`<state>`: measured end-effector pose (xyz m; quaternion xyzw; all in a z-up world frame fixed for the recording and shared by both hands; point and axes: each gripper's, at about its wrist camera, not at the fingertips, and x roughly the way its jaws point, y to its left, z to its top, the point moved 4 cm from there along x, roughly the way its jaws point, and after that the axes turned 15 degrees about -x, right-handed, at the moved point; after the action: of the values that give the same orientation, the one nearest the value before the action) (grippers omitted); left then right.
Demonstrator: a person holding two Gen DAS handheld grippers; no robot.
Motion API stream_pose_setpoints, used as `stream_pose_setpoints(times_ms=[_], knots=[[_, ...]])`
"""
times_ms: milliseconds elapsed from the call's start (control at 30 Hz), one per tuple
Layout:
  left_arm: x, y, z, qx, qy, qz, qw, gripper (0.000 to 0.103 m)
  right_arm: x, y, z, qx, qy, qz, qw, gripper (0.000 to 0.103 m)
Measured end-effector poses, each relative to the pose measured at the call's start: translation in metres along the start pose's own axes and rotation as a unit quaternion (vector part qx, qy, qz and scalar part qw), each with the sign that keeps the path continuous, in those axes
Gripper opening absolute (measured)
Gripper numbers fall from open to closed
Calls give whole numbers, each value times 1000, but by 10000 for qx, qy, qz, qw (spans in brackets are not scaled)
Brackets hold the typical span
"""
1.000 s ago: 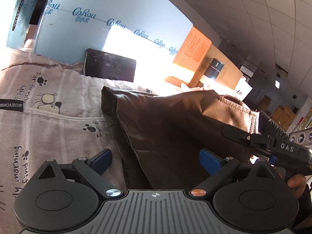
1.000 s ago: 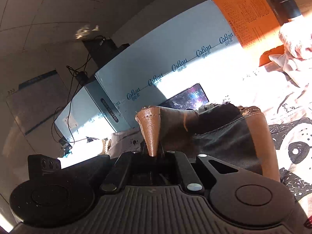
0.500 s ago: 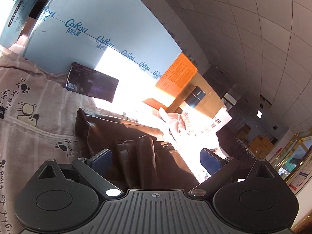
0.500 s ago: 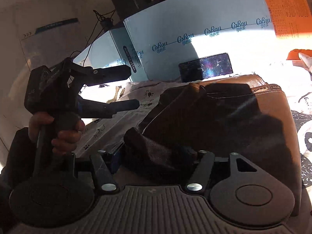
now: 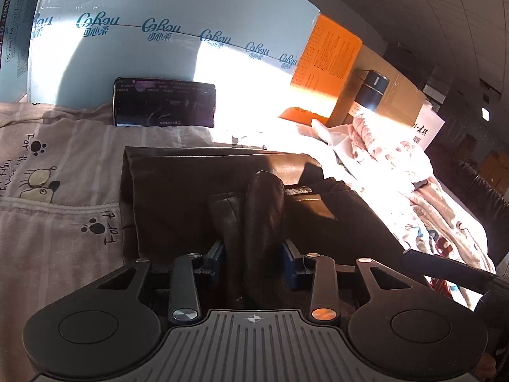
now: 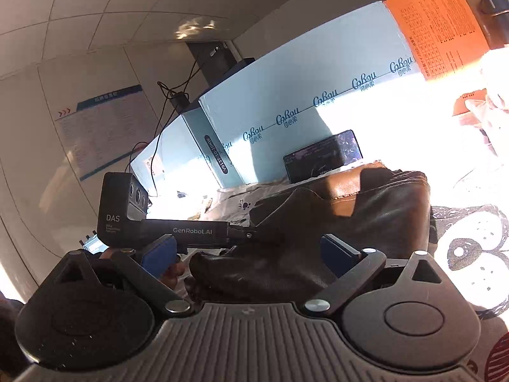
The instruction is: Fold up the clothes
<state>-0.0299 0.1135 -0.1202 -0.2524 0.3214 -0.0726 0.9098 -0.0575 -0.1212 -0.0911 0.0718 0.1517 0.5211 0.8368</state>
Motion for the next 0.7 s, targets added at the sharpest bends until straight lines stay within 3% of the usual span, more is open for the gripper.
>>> stream_pose_setpoints(times_ms=[133,233,267,300,367,500,600,700], knots=[[-17,-8,4,302,-301,-8,9991,25,-3,-7,-1,186,-86,-52,9998,98],[-19,-12,1,697,-380,344,9963,32,-5,-12,-2,337,-128,-42,9993,99],[-18,-13,0,850,-393,492,9944,40,-5,-13,-3,376,-111,-45,9992,99],[-18,-14,-1,998,-424,631,9921,55,-3,-14,-4,411,-68,-75,9991,99],[-27,-16,1,1126,-848,636,9880,71,-2,-15,-5,446,-4,-134,9989,99],[-20,-14,3,1168,-694,749,9879,74,1,-18,-7,514,78,-185,9985,100],[-8,-12,-4,1435,-611,1122,9814,79,1,-19,-8,525,110,-175,9984,100],[-7,-9,-5,1369,-603,1099,9826,80,0,-20,-8,559,46,-133,9983,100]])
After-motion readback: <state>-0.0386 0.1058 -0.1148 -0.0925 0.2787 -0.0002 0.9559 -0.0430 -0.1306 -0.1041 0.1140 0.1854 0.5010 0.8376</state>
